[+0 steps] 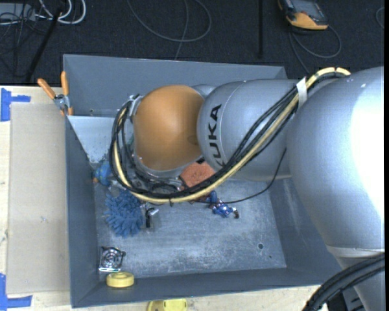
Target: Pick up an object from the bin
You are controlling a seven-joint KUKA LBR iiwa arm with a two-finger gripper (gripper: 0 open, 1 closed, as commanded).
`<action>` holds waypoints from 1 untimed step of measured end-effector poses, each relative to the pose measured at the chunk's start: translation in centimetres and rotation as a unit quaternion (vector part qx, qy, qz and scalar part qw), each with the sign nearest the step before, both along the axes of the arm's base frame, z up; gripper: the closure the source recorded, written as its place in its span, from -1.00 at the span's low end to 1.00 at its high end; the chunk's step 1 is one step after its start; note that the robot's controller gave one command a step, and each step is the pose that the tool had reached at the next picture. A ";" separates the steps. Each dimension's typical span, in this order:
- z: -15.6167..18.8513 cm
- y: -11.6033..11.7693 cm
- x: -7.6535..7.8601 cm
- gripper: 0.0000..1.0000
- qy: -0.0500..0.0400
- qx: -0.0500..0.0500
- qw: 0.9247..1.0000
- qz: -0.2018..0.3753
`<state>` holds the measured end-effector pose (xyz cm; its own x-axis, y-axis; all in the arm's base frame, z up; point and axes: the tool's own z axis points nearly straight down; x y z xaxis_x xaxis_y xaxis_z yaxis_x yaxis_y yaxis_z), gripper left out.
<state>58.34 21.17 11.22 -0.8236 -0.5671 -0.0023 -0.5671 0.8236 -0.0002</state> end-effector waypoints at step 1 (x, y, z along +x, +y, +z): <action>-3.1 -1.6 0.4 -1.00 0.000 0.000 0.986 0.166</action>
Offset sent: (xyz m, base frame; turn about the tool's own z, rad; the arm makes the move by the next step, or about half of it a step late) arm 0.0080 -0.0012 -0.0422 -0.4713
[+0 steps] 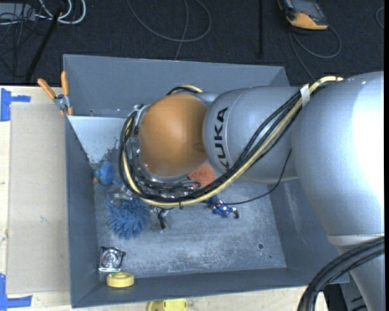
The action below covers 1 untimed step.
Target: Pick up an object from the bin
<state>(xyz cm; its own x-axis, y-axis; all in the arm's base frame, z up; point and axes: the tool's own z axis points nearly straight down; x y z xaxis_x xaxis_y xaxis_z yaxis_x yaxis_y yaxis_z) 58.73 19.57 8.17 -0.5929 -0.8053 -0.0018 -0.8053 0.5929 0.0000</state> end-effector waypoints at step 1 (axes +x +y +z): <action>-1.0 1.5 0.6 1.00 -0.001 0.000 0.998 0.065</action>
Offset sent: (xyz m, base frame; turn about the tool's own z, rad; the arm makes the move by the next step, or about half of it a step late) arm 0.0000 0.0000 0.0000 0.0000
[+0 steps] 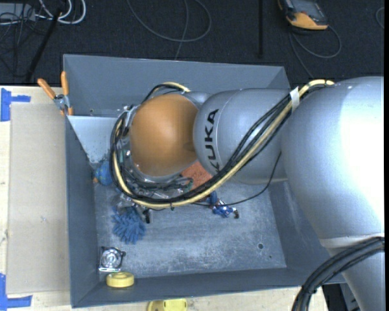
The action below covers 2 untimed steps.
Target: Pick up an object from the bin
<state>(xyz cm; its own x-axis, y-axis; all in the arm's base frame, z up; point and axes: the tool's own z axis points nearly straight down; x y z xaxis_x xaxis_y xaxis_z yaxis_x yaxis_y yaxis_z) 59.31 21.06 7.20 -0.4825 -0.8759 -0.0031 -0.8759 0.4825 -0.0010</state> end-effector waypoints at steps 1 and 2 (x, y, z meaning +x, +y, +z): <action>0.0 0.0 0.0 1.00 0.000 0.000 1.000 0.000; 0.2 0.0 0.0 1.00 0.000 0.000 1.000 -0.001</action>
Offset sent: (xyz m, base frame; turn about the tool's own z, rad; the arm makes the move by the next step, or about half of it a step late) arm 0.0000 0.0000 0.0152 0.0000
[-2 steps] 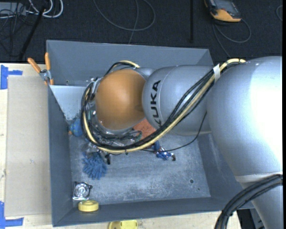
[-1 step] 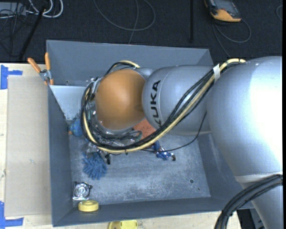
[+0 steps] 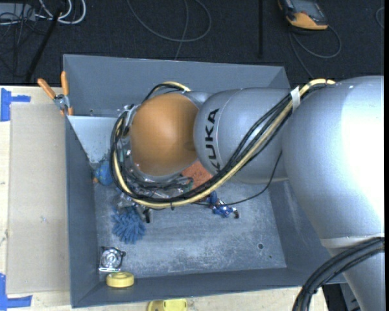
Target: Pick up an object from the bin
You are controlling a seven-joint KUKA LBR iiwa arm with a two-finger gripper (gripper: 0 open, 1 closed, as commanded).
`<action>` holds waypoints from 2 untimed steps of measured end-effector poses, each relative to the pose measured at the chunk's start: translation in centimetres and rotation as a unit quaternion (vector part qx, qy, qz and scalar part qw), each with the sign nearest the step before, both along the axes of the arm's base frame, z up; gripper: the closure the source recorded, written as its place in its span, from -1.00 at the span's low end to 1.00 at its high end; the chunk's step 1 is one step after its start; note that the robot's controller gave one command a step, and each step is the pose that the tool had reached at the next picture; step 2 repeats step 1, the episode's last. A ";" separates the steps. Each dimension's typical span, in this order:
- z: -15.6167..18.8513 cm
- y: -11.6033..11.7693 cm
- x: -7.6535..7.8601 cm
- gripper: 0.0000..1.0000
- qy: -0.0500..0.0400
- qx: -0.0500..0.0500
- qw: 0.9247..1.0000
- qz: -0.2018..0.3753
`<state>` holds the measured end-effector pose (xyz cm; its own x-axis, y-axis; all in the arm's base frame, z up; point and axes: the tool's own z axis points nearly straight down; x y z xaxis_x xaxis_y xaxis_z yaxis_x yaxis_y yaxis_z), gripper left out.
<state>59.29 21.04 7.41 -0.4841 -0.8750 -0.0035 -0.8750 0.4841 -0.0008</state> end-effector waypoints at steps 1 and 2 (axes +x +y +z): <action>0.4 0.0 0.0 1.00 0.000 0.000 1.000 -0.001; 0.4 0.0 0.0 1.00 0.000 0.000 1.000 -0.001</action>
Offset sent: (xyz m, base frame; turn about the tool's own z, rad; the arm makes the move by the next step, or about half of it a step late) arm 0.0001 0.0001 0.0591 0.0000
